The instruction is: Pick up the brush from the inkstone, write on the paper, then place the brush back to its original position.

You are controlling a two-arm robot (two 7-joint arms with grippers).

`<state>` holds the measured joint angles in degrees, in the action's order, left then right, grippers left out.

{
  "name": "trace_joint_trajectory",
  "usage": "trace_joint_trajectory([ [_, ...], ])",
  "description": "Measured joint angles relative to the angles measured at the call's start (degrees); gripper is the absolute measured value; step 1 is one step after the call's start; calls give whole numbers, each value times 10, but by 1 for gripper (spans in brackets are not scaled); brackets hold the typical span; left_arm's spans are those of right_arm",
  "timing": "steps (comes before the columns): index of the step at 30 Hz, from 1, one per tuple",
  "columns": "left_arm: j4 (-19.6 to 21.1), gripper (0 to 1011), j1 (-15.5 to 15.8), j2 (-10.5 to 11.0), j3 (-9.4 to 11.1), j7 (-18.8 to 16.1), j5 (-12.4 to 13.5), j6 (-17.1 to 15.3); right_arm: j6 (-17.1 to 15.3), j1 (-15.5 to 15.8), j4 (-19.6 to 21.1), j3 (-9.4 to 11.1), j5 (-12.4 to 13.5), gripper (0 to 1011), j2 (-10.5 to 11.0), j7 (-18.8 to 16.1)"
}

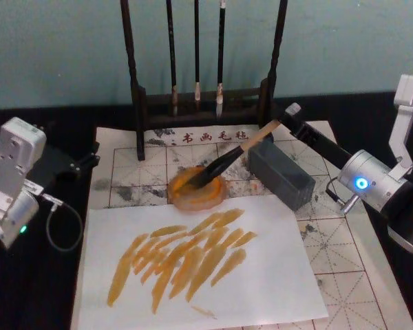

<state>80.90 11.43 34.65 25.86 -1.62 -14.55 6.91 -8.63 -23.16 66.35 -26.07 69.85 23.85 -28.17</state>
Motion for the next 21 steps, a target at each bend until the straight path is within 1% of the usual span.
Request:
trace_joint_trajectory([
  [21, 0, 1001, 0, 0, 0, 0, 0, 0, -14, -5, -25, 1, 8, 183, -2, 10],
])
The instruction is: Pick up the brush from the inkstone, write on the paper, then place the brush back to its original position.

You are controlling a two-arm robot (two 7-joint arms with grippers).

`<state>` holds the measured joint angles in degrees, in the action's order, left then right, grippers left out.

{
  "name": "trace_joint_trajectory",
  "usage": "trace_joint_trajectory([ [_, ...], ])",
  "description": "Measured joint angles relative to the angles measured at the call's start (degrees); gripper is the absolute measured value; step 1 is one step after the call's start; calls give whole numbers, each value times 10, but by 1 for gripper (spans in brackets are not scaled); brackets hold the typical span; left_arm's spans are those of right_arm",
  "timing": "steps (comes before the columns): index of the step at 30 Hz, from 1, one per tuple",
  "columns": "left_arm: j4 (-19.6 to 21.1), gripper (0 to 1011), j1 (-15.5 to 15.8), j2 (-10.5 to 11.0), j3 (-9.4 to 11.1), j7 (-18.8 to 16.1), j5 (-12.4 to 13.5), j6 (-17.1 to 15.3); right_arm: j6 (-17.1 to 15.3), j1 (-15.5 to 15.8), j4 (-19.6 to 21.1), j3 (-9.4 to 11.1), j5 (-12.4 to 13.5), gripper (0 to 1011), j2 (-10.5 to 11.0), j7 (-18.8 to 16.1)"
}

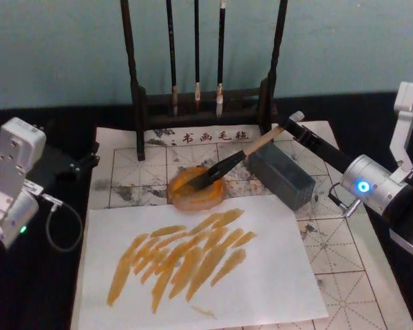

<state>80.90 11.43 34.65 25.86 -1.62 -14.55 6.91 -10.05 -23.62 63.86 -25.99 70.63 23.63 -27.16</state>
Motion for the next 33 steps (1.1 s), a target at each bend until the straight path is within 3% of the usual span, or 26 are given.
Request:
trace_joint_trajectory([
  [33, 0, 1001, 0, 0, 0, 0, 0, 0, -18, -7, -25, 4, 2, 185, -4, 25],
])
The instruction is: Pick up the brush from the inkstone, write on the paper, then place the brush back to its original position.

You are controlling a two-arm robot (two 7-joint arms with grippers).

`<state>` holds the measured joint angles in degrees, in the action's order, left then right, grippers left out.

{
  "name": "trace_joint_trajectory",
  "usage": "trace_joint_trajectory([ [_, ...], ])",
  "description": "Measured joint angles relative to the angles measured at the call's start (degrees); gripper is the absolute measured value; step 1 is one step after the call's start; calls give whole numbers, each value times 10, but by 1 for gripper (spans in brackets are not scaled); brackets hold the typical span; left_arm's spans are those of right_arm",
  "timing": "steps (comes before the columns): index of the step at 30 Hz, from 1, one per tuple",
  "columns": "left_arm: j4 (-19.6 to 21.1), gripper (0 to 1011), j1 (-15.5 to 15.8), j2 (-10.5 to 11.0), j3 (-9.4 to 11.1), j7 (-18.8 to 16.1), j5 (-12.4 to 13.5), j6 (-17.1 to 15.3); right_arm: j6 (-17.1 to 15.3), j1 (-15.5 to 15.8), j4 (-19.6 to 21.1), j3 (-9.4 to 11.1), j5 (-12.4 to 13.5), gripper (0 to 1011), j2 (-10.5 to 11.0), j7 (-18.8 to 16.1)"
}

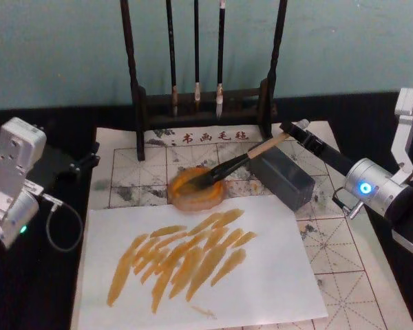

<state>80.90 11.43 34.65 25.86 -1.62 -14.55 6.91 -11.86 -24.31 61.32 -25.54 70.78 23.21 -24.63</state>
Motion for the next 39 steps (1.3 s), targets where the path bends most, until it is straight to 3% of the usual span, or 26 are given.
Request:
trace_joint_trajectory([
  [25, 0, 1001, 0, 0, 0, 0, 0, 0, 0, 1, 1, -2, -2, 199, 1, 1],
  [33, 0, 1001, 0, 0, 0, 0, 0, 0, -1, 1, 1, -2, -2, 417, 1, 1],
  [39, 0, 1001, 0, 0, 0, 0, 0, 0, 0, 1, 1, -2, -2, 659, 1, 0],
])
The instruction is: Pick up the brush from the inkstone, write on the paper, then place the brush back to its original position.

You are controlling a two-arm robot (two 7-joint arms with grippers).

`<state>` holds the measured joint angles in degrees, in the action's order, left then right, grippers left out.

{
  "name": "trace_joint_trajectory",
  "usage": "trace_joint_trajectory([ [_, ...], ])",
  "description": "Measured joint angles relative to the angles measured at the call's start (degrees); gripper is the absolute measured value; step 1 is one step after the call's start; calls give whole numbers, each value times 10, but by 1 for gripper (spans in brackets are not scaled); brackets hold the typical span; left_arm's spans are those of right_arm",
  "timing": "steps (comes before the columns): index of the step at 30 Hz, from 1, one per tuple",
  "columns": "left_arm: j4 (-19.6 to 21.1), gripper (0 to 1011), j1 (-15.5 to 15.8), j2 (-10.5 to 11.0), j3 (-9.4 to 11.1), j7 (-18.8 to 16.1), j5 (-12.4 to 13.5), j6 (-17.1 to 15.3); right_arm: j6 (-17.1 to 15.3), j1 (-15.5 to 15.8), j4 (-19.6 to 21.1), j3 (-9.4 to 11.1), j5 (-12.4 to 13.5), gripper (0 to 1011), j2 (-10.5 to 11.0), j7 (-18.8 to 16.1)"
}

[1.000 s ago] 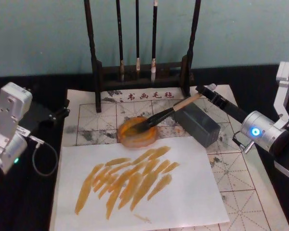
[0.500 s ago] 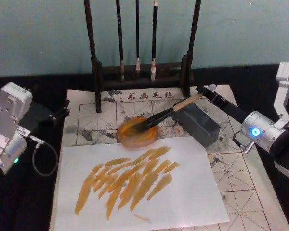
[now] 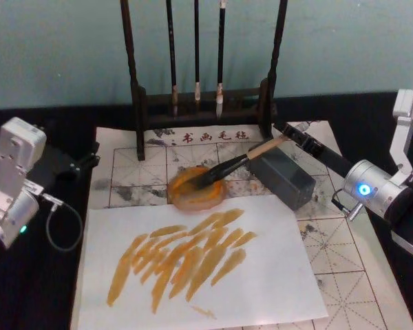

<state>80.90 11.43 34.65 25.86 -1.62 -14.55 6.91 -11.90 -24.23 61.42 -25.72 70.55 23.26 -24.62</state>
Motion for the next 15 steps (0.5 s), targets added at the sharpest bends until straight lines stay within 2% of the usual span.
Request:
trace_joint_trajectory([
  [3, 0, 1001, 0, 0, 0, 0, 0, 0, 0, 0, 0, 0, 0, 717, 0, 0],
  [4, 0, 1001, 0, 0, 0, 0, 0, 0, 0, 0, 0, 0, 0, 773, 0, 0],
  [9, 0, 1001, 0, 0, 0, 0, 0, 0, 0, 0, 0, 0, 0, 907, 0, 0],
  [11, 0, 1001, 0, 0, 0, 0, 0, 0, 0, 0, 0, 1, 0, 929, 0, -1],
  [13, 0, 1001, 0, 0, 0, 0, 0, 0, 1, 0, 0, 1, 0, 1002, 0, -1],
  [15, 0, 1001, 0, 0, 0, 0, 0, 0, 1, 0, 0, 1, 1, 1002, 0, -1],
])
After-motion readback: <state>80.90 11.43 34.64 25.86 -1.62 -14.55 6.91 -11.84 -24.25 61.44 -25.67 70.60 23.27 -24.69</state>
